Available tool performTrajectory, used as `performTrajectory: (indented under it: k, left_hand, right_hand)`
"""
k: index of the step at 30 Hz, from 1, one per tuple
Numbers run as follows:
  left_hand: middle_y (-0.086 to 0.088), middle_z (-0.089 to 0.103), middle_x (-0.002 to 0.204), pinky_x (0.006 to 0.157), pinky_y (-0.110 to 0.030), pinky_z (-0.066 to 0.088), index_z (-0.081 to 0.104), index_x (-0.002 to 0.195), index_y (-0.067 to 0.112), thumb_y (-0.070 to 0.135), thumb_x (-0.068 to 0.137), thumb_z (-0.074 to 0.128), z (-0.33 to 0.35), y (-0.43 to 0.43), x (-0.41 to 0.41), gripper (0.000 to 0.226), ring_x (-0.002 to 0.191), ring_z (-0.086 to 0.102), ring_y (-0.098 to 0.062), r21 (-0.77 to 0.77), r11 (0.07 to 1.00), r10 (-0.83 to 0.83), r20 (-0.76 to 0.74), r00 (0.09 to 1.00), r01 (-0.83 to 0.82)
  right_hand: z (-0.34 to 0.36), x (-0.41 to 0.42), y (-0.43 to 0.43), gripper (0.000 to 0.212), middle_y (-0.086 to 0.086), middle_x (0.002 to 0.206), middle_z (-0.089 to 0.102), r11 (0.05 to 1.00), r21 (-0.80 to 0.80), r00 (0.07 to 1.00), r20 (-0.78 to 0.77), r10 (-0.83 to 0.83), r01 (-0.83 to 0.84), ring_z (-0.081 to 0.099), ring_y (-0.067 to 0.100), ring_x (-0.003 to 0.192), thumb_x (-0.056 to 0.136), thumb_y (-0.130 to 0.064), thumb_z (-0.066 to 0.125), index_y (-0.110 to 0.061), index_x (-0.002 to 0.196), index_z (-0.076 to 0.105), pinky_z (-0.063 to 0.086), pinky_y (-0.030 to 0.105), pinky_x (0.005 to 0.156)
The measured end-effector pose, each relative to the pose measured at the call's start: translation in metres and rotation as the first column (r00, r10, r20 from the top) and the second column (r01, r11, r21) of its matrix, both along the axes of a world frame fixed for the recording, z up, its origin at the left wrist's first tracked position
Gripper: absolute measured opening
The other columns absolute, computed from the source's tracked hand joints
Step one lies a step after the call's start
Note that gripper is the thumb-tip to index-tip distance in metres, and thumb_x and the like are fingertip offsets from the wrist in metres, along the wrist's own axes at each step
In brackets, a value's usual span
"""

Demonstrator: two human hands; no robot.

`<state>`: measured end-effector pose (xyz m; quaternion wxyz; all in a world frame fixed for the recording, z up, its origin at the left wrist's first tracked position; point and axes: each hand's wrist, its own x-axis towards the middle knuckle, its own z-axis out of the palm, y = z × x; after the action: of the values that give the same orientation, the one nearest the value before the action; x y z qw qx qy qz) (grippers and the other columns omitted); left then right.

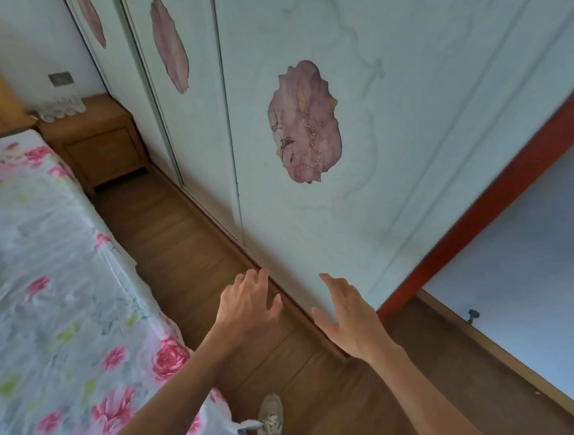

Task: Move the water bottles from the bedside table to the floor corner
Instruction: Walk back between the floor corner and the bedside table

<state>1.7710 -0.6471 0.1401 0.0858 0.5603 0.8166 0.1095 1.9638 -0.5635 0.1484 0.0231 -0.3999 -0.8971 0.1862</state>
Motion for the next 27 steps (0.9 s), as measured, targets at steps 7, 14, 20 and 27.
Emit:
performTrajectory:
  k: [7, 14, 20, 27]
  left_hand:
    - [-0.003, 0.055, 0.129, 0.089, -0.036, 0.051, 0.043, 0.133, 0.018, 0.052, 0.092, 0.041, 0.003, 0.054, -0.073, 0.054, 0.112, 0.056, -0.019, 0.022, 0.991, 0.132, -0.008, 0.991, -0.132]
    - [-0.001, 0.054, 0.132, 0.093, -0.035, 0.049, 0.041, 0.136, 0.020, 0.053, 0.092, 0.043, 0.006, 0.085, -0.125, 0.055, 0.115, 0.055, -0.018, 0.020, 0.971, 0.237, -0.030, 0.971, -0.237]
    - [0.004, 0.051, 0.136, 0.096, -0.031, 0.046, 0.039, 0.138, 0.024, 0.056, 0.091, 0.041, 0.003, 0.106, -0.165, 0.056, 0.118, 0.053, -0.015, 0.015, 0.931, 0.364, -0.049, 0.930, -0.364]
    - [0.004, 0.053, 0.132, 0.094, -0.031, 0.049, 0.042, 0.135, 0.023, 0.055, 0.091, 0.043, 0.007, 0.126, -0.211, 0.054, 0.114, 0.054, -0.014, 0.041, 0.844, 0.536, -0.079, 0.841, -0.534]
  right_hand:
    - [0.001, -0.079, 0.068, 0.066, -0.005, 0.150, 0.035, 0.994, 0.007, 0.994, 0.020, 0.107, -0.107, 0.042, 0.015, 0.132, 0.097, -0.055, 0.038, -0.027, 0.152, 0.015, 0.044, 0.030, 0.100]
    - [0.004, -0.148, 0.113, 0.066, -0.004, 0.152, 0.033, 0.977, -0.009, 0.977, 0.002, 0.215, -0.215, 0.040, 0.016, 0.135, 0.097, -0.055, 0.039, -0.027, 0.152, 0.017, 0.043, 0.033, 0.103]
    - [0.006, -0.211, 0.154, 0.066, -0.004, 0.153, 0.033, 0.933, -0.011, 0.933, -0.001, 0.361, -0.361, 0.040, 0.017, 0.135, 0.097, -0.055, 0.039, -0.026, 0.153, 0.017, 0.041, 0.035, 0.106]
    - [0.007, -0.290, 0.202, 0.068, -0.003, 0.153, 0.035, 0.867, -0.011, 0.866, -0.047, 0.498, -0.499, 0.041, 0.017, 0.136, 0.097, -0.055, 0.040, -0.026, 0.153, 0.017, 0.043, 0.036, 0.105]
